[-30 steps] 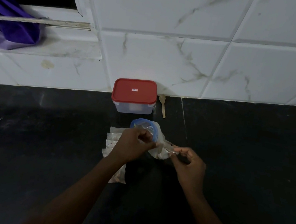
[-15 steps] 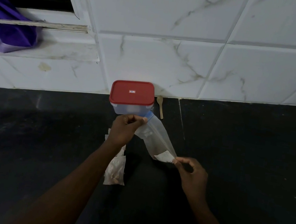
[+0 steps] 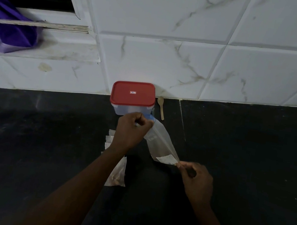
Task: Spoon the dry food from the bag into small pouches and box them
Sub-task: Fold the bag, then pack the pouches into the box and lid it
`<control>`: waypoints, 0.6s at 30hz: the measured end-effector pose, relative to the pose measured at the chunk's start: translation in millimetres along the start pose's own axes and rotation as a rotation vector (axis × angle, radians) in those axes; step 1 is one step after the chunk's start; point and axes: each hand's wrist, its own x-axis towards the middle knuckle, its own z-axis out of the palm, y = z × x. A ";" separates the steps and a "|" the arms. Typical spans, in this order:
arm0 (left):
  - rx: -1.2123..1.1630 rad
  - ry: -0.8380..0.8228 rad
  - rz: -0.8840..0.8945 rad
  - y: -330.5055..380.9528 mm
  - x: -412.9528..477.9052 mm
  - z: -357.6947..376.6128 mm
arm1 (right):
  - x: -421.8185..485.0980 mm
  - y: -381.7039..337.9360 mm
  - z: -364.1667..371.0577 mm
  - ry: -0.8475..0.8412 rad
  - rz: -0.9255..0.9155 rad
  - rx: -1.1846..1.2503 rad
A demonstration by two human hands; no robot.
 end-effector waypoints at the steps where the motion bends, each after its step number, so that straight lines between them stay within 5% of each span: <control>1: 0.001 -0.014 0.034 0.7 -1.4 1.0 | 0.9 -0.9 -1.2 -0.024 -0.002 -0.021; 10: -0.004 -0.075 0.345 20.6 -18.3 19.6 | 13.7 -83.0 -17.2 -0.037 -0.275 0.271; 14: -0.068 -0.044 0.401 28.8 -18.1 14.1 | 22.4 -101.4 -24.0 0.025 -0.269 0.457; 18: -0.070 -0.179 0.493 21.5 -10.2 -1.5 | 29.3 -99.5 -32.2 -0.074 -0.264 0.490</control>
